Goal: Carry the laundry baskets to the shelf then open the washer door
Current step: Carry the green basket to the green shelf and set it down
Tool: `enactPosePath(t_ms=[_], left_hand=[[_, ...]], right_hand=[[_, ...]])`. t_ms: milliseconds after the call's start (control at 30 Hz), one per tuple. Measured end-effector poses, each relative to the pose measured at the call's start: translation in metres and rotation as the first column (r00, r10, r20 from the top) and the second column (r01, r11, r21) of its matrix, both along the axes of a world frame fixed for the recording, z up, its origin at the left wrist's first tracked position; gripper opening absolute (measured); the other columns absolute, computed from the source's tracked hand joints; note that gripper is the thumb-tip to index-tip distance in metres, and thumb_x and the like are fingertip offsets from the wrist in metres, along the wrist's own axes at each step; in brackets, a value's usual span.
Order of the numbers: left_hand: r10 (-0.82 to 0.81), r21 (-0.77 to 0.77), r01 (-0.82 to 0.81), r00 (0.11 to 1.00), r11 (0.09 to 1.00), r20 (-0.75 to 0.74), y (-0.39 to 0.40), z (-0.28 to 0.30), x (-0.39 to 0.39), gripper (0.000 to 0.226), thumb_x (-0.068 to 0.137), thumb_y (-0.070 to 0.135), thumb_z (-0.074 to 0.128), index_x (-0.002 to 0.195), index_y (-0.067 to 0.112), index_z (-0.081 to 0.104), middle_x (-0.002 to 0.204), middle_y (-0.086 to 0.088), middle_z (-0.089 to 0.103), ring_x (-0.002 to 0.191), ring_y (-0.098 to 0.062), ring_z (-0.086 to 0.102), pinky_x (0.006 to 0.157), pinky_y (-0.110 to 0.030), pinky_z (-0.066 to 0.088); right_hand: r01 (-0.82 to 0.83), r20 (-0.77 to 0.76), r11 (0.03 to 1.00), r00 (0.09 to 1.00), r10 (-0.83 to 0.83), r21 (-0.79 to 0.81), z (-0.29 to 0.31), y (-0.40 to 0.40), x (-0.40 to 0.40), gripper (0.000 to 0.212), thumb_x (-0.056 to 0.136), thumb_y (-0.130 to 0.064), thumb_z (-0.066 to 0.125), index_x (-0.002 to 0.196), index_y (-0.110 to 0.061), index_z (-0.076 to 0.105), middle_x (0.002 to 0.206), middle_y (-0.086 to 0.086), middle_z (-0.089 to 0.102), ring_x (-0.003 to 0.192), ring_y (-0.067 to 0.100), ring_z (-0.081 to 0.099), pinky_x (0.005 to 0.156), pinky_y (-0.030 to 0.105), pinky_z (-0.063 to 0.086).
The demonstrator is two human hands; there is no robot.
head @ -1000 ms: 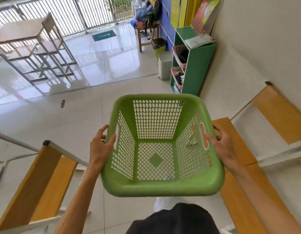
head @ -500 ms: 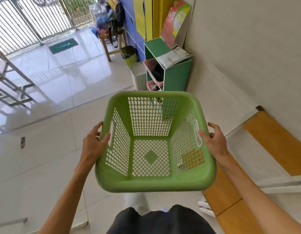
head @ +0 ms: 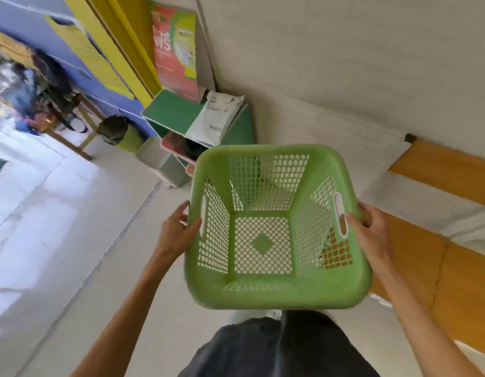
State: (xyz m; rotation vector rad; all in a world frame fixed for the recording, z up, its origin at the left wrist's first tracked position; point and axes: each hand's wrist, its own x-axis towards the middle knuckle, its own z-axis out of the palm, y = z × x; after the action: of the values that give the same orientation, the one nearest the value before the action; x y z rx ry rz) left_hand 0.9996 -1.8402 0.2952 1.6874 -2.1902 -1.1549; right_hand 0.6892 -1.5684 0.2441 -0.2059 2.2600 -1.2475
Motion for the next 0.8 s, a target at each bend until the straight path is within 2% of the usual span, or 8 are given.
enactPosePath(t_ms=[100, 233, 300, 400, 500, 633, 700, 800], left_hand=[[-0.159, 0.015, 0.159, 0.985, 0.987, 0.065, -0.058, -0.018, -0.048, 0.061, 0.092, 0.029, 0.059, 0.149, 0.029, 0.041, 0.114, -0.009, 0.068, 0.083, -0.025, 0.072, 0.076, -0.048, 0.062], [-0.350, 0.041, 0.348, 0.936, 0.937, 0.046, -0.103, -0.063, -0.119, 0.058, 0.090, 0.024, 0.056, 0.146, 0.029, 0.041, 0.111, -0.004, 0.063, 0.087, -0.021, 0.069, 0.071, -0.046, 0.063], [-0.413, 0.065, 0.409, 0.906, 0.910, 0.087, -0.127, -0.097, -0.146, 0.060, 0.084, 0.031, 0.055, 0.142, 0.024, 0.044, 0.114, -0.006, 0.062, 0.095, -0.024, 0.068, 0.073, -0.048, 0.062], [-0.494, 0.144, 0.475, 0.853, 0.868, 0.169, -0.157, -0.146, -0.175, 0.072, 0.080, 0.038, 0.054, 0.147, 0.024, 0.032, 0.124, -0.010, 0.061, 0.103, -0.029, 0.065, 0.080, -0.051, 0.061], [-0.555, 0.207, 0.520, 0.812, 0.829, 0.182, -0.175, -0.192, -0.197, 0.071, 0.088, 0.018, 0.062, 0.151, 0.016, 0.028, 0.131, -0.013, 0.059, 0.107, -0.030, 0.064, 0.082, -0.047, 0.060], [-0.619, 0.289, 0.558, 0.760, 0.778, 0.198, -0.211, -0.277, -0.211, 0.073, 0.083, 0.020, 0.065, 0.147, 0.023, 0.029, 0.128, -0.013, 0.060, 0.109, -0.035, 0.064, 0.082, -0.054, 0.059], [-0.634, 0.316, 0.561, 0.742, 0.765, 0.218, -0.219, -0.307, -0.222, 0.070, 0.086, 0.011, 0.061, 0.148, 0.022, 0.028, 0.121, -0.013, 0.059, 0.102, -0.034, 0.065, 0.076, -0.049, 0.061], [-0.666, 0.309, 0.595, 0.707, 0.742, 0.238, -0.227, -0.344, -0.237, 0.065, 0.089, -0.001, 0.058, 0.146, 0.014, 0.031, 0.108, -0.013, 0.058, 0.088, -0.032, 0.066, 0.058, -0.028, 0.055]], right_hand=[[0.157, 0.064, 0.986, 0.985, -0.160, 0.053, -0.016, -0.011, -0.003, 0.049, 0.085, -0.039, 0.068, 0.128, -0.020, 0.056, 0.093, 0.001, 0.071, 0.070, 0.024, 0.071, 0.058, 0.043, 0.060], [0.195, 0.133, 0.964, 0.966, -0.221, 0.182, -0.054, -0.026, -0.027, 0.037, 0.092, -0.031, 0.063, 0.125, -0.014, 0.059, 0.096, 0.005, 0.070, 0.076, 0.025, 0.072, 0.064, 0.040, 0.060], [0.174, 0.158, 0.953, 0.963, -0.217, 0.247, -0.072, -0.038, -0.038, 0.036, 0.091, -0.027, 0.062, 0.125, -0.015, 0.058, 0.102, 0.006, 0.070, 0.081, 0.025, 0.071, 0.069, 0.040, 0.060], [0.164, 0.210, 0.924, 0.946, -0.247, 0.346, -0.108, -0.057, -0.056, 0.038, 0.085, -0.021, 0.064, 0.122, -0.015, 0.061, 0.106, 0.007, 0.070, 0.087, 0.025, 0.070, 0.078, 0.045, 0.060], [0.095, 0.267, 0.894, 0.936, -0.230, 0.437, -0.151, -0.072, -0.072, 0.037, 0.081, -0.022, 0.066, 0.118, -0.016, 0.064, 0.105, 0.005, 0.071, 0.088, 0.025, 0.070, 0.080, 0.046, 0.059], [0.028, 0.301, 0.872, 0.933, -0.199, 0.489, -0.210, -0.096, -0.089, 0.016, 0.084, -0.017, 0.066, 0.100, -0.020, 0.065, 0.099, 0.007, 0.071, 0.087, 0.028, 0.070, 0.078, 0.046, 0.060], [0.003, 0.331, 0.864, 0.923, -0.195, 0.503, -0.242, -0.108, -0.098, 0.014, 0.085, -0.012, 0.066, 0.097, -0.019, 0.064, 0.095, 0.009, 0.070, 0.084, 0.028, 0.070, 0.073, 0.044, 0.061], [-0.031, 0.379, 0.844, 0.902, -0.208, 0.536, -0.288, -0.121, -0.107, 0.025, 0.086, -0.006, 0.065, 0.109, -0.012, 0.061, 0.097, 0.009, 0.068, 0.082, 0.026, 0.069, 0.065, 0.038, 0.061]])
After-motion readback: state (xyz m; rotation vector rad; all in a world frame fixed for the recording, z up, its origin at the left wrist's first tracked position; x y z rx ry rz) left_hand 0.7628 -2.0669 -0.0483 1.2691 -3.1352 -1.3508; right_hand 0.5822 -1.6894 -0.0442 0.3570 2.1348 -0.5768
